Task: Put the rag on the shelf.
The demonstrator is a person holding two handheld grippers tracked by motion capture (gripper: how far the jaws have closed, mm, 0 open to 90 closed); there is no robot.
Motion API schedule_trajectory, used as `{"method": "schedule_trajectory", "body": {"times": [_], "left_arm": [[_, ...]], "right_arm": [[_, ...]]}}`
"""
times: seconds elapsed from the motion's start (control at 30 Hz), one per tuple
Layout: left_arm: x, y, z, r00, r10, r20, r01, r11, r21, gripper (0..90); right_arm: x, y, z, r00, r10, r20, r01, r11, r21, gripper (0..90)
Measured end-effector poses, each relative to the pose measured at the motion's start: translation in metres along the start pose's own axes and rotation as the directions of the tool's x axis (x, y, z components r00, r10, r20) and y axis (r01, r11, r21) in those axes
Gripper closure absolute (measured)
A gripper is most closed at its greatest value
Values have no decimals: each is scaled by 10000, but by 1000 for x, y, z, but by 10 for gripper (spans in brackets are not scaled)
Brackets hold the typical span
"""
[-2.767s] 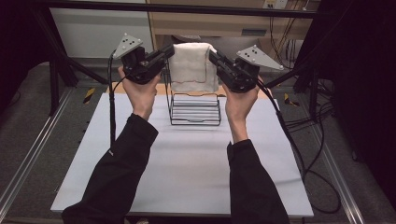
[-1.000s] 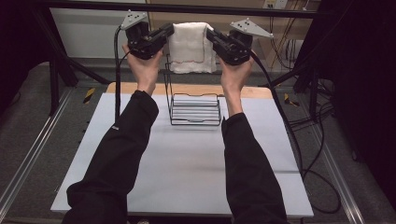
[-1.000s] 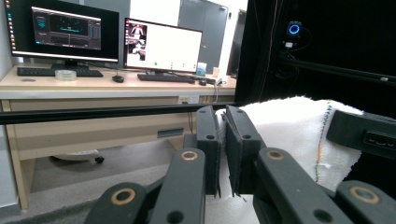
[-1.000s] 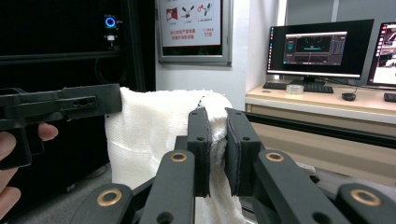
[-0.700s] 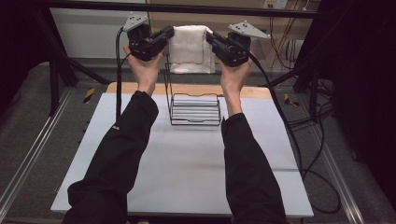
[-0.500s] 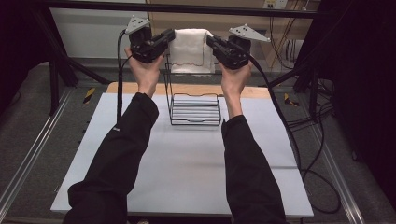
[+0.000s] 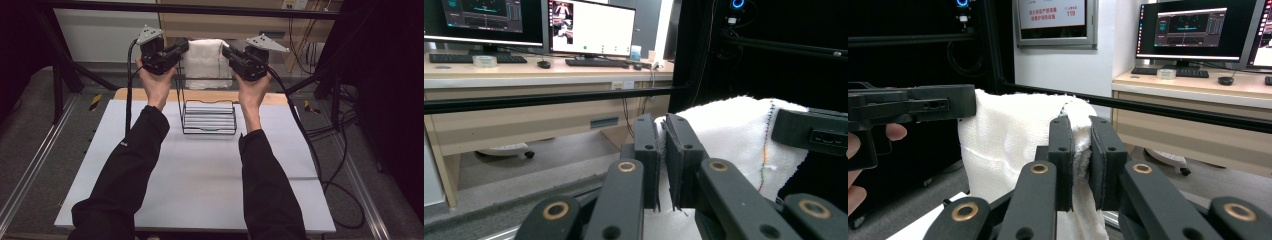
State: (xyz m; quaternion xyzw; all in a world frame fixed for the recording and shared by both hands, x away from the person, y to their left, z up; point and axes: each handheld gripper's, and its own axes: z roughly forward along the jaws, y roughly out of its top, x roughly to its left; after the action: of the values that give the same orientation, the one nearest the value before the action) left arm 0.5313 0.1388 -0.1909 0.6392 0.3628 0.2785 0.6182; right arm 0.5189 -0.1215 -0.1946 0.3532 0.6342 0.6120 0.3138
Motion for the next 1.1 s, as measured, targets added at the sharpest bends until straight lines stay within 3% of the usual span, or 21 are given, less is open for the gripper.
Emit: {"method": "schedule_trajectory", "body": {"times": [0.8,1.1], "left_arm": [[-9,-22,-6,9993,76,352,-96,9983,577,838],[-10,-27,-14,9980,119,620,-157,9980,610,837]], "right_arm": [[0,-25,-13,9997,228,-27,-226,9984,517,811],[3,-29,-19,9999,-20,-154,30,9981,613,806]]}}
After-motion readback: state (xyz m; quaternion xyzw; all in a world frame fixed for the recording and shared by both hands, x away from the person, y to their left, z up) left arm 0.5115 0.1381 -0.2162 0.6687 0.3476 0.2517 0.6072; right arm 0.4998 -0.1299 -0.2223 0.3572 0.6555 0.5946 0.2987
